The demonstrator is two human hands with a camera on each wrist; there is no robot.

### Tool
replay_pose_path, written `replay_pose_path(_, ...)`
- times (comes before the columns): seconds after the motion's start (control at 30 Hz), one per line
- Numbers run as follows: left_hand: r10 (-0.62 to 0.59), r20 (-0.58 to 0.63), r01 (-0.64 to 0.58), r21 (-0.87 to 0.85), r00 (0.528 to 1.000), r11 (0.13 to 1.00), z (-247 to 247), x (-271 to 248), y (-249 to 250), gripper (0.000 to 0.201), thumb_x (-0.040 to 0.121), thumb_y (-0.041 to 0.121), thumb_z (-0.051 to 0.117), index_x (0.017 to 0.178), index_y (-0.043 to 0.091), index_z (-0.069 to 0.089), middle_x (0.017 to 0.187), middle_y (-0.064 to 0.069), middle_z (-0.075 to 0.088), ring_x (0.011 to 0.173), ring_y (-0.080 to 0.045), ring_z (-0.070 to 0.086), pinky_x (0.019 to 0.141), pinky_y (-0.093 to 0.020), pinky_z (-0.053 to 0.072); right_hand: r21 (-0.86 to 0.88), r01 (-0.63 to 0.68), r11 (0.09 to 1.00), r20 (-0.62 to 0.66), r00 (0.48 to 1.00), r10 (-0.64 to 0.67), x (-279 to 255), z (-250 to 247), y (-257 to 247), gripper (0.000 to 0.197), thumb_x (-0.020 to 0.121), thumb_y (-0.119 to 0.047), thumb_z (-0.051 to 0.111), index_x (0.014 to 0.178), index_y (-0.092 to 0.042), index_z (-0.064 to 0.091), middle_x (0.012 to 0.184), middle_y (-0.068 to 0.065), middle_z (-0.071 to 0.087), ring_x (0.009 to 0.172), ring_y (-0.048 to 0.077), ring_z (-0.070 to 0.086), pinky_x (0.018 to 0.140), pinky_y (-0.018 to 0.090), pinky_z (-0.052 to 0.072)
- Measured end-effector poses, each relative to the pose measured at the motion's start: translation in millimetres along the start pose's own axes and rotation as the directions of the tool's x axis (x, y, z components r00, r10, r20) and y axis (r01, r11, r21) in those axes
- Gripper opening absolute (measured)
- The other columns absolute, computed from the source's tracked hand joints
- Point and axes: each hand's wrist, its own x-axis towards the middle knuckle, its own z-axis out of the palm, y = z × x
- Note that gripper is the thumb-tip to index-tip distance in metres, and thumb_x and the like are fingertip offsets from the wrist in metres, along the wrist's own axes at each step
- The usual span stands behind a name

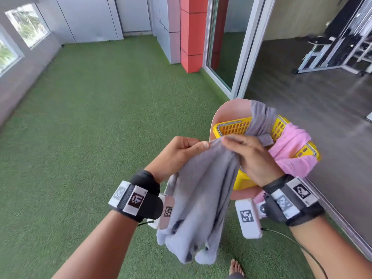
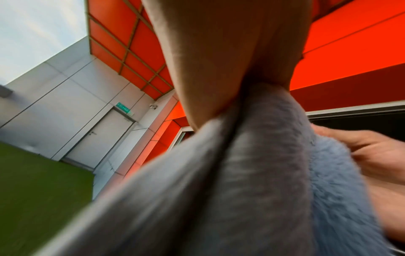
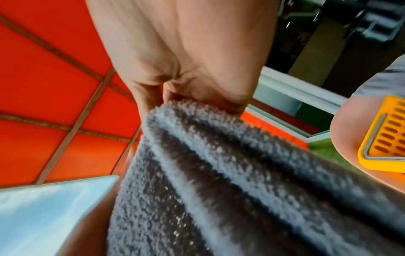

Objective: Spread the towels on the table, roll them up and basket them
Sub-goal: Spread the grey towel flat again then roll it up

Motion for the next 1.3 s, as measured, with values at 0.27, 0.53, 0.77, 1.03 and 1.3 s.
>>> replay_pose_path(0.27, 0.074, -0.037, -0.074, 0.017, 0.997, 0.997, -0.5, 7.5, 15.8, 0.048, 0.094, 0.028, 0.059, 0.059, 0.002, 0.037, 0.064, -0.007, 0.027, 0.058, -0.023, 0.019, 0.051, -0.043, 0.014, -0.227, -0.078, 0.971, 0.21, 0.97, 0.127, -8.7, 27.4, 10.2, 0.031, 0.086, -0.028, 0.066, 0.09, 0.003, 0.067, 0.09, 0.011, 0.068, 0.085, 0.019, 0.059, 0.078, 0.036, 0.046)
replay_pose_path(0.53, 0.065, -0.106, -0.067, -0.011, 0.992, 0.998, -9.1, 2.8, 17.1, 0.054, 0.093, 0.03, 0.06, 0.061, -0.005, 0.033, 0.063, -0.008, 0.029, 0.057, -0.023, 0.02, 0.052, -0.042, 0.014, -0.18, -0.068, 0.981, 0.162, 0.982, 0.098, -4.2, 24.6, -1.7, 0.036, 0.081, -0.035, 0.072, 0.087, 0.0, 0.066, 0.086, 0.011, 0.063, 0.082, 0.018, 0.054, 0.074, 0.034, 0.043)
replay_pose_path(0.77, 0.002, 0.01, -0.002, 0.026, 1.0, 1.0, -18.0, -3.8, 11.0, 0.07, 0.088, 0.047, 0.063, 0.08, -0.02, 0.047, 0.069, -0.026, 0.053, 0.064, -0.026, 0.042, 0.05, -0.048, 0.034, 0.186, -0.013, 0.982, -0.083, 0.996, 0.029, 14.2, -7.4, -20.5, 0.069, 0.07, -0.04, 0.081, 0.1, 0.018, 0.057, 0.101, 0.028, 0.055, 0.098, 0.033, 0.048, 0.09, 0.043, 0.035)
replay_pose_path(1.03, 0.028, 0.043, -0.029, 0.019, 0.999, 0.999, -14.0, 7.5, 19.9, 0.059, 0.092, 0.034, 0.062, 0.071, -0.017, 0.042, 0.067, -0.011, 0.039, 0.06, -0.021, 0.03, 0.049, -0.04, 0.019, 0.001, -0.026, 1.0, 0.039, 0.999, 0.026, 1.8, 10.6, -15.2, 0.044, 0.075, -0.035, 0.072, 0.095, 0.003, 0.067, 0.094, 0.017, 0.064, 0.086, 0.02, 0.058, 0.079, 0.028, 0.046)
replay_pose_path(1.3, 0.076, -0.035, -0.079, -0.119, 0.997, 0.99, -10.4, 21.9, 17.7, 0.063, 0.084, 0.039, 0.07, 0.074, -0.018, 0.044, 0.074, -0.016, 0.044, 0.066, -0.027, 0.034, 0.055, -0.053, 0.03, -0.175, -0.027, 0.984, 0.133, 0.99, 0.051, -4.6, 23.9, 2.4, 0.032, 0.082, -0.027, 0.069, 0.1, -0.001, 0.063, 0.092, 0.006, 0.062, 0.09, 0.014, 0.053, 0.081, 0.035, 0.042)
